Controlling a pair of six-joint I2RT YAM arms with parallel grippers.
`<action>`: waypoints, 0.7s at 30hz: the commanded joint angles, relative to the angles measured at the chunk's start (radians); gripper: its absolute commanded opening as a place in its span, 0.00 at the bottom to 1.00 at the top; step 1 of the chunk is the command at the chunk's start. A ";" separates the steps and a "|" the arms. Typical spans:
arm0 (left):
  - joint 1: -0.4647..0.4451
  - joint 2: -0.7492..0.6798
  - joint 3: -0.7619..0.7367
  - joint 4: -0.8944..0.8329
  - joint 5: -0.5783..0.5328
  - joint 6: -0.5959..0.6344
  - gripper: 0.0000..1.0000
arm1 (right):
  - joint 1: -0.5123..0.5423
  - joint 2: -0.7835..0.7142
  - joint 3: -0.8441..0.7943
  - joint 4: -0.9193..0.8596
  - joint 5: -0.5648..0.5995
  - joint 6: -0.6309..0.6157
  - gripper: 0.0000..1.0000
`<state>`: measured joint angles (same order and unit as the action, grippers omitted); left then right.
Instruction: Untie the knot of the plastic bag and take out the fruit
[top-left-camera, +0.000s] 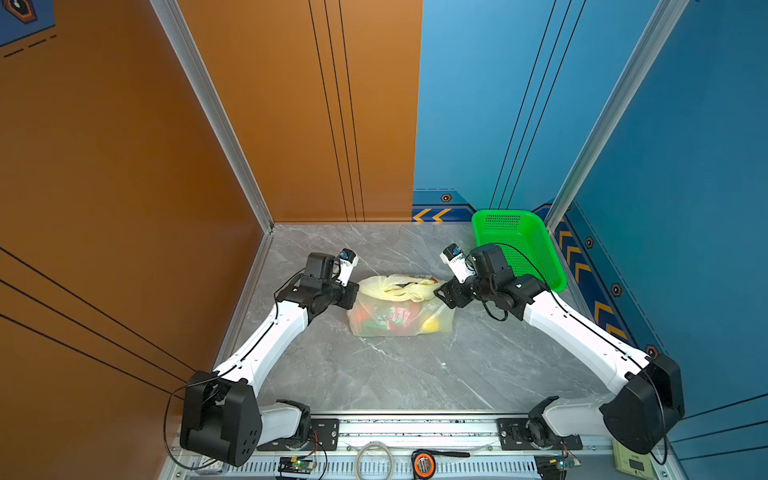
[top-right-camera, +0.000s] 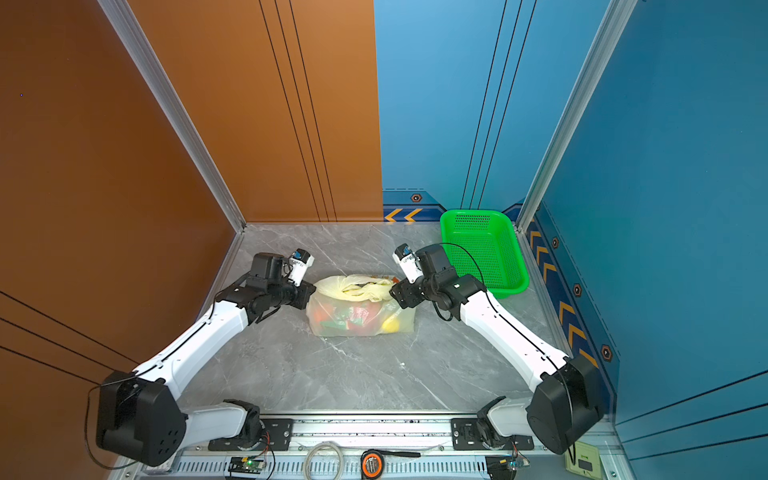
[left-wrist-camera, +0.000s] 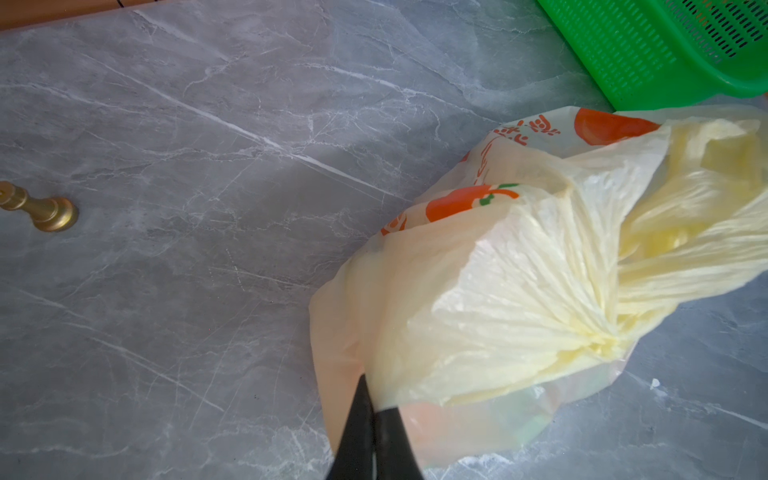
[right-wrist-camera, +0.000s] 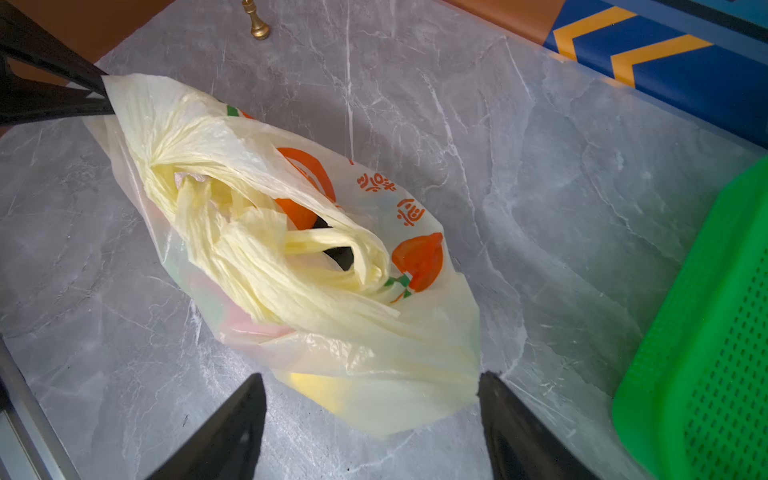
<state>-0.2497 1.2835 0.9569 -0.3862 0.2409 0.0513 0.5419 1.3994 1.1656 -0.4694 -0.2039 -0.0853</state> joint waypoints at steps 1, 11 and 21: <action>-0.005 0.008 0.036 -0.002 0.026 -0.007 0.00 | 0.032 0.077 0.066 -0.005 0.014 -0.080 0.79; -0.009 0.007 0.029 -0.002 0.022 -0.008 0.00 | 0.084 0.222 0.171 0.000 0.069 -0.127 0.43; 0.000 -0.005 0.008 -0.005 0.016 -0.008 0.00 | 0.036 0.177 0.131 -0.003 0.057 -0.094 0.00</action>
<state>-0.2501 1.2922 0.9611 -0.3859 0.2440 0.0513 0.5995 1.6142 1.3079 -0.4675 -0.1555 -0.2016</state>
